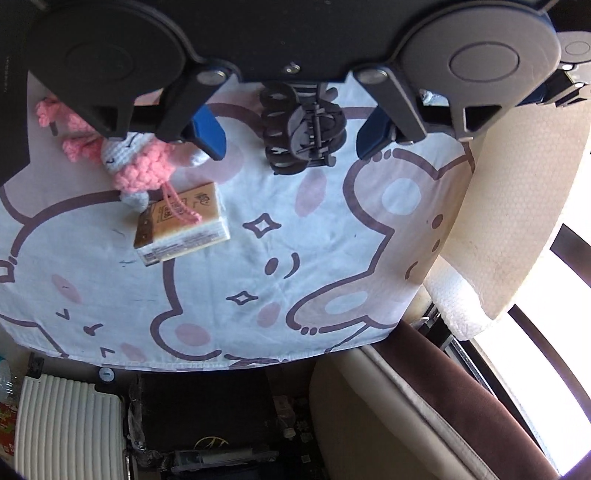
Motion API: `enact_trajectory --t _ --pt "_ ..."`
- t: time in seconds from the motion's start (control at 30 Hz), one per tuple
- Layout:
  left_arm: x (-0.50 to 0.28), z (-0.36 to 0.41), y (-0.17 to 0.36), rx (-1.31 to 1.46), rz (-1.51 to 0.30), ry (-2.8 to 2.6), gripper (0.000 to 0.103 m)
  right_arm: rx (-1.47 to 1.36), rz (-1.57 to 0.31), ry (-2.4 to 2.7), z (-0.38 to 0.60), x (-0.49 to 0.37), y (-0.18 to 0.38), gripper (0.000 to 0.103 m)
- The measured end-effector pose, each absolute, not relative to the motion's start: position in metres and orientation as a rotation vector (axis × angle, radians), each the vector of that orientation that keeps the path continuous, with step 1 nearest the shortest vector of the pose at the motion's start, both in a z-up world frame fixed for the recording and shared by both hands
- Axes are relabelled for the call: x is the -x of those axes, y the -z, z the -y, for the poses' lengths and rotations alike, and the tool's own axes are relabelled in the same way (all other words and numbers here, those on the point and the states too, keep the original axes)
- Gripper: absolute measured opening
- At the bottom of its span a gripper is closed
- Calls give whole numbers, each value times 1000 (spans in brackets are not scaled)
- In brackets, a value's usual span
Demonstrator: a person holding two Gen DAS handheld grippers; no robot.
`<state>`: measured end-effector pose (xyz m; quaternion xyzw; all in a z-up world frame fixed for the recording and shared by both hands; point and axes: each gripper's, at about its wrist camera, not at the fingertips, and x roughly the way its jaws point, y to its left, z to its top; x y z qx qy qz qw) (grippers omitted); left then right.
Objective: Organize objects
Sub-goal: 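Move the right tool toward the black claw clip while the left tool moves toward the grey crocheted toy, then grasp the black claw clip with the right tool while the left tool grasps the grey crocheted toy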
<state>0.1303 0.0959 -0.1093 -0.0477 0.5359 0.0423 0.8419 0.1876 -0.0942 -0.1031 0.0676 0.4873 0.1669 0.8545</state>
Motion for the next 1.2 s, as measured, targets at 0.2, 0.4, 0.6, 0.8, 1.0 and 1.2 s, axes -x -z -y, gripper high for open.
enact_trajectory --t 0.2,0.4,0.6,0.8,1.0,1.2 --pt "-137 -93 126 122 -1186 -109 85 -107 -1045 -377 78 -188 106 70" --pt "-145 -100 140 273 -1221 -134 78 -98 -1072 -375 75 -189 112 64" --pt "-149 -98 149 292 -1252 -153 71 -81 -1083 -382 71 -190 114 62" --pt "-149 -102 151 310 -1256 -161 62 -8 -1094 -392 60 -188 119 61" --pt "-149 -104 150 326 -1260 -151 53 119 -1096 -399 52 -185 126 48" --pt "-148 -107 143 329 -1237 -163 52 138 -1092 -414 52 -183 123 45"
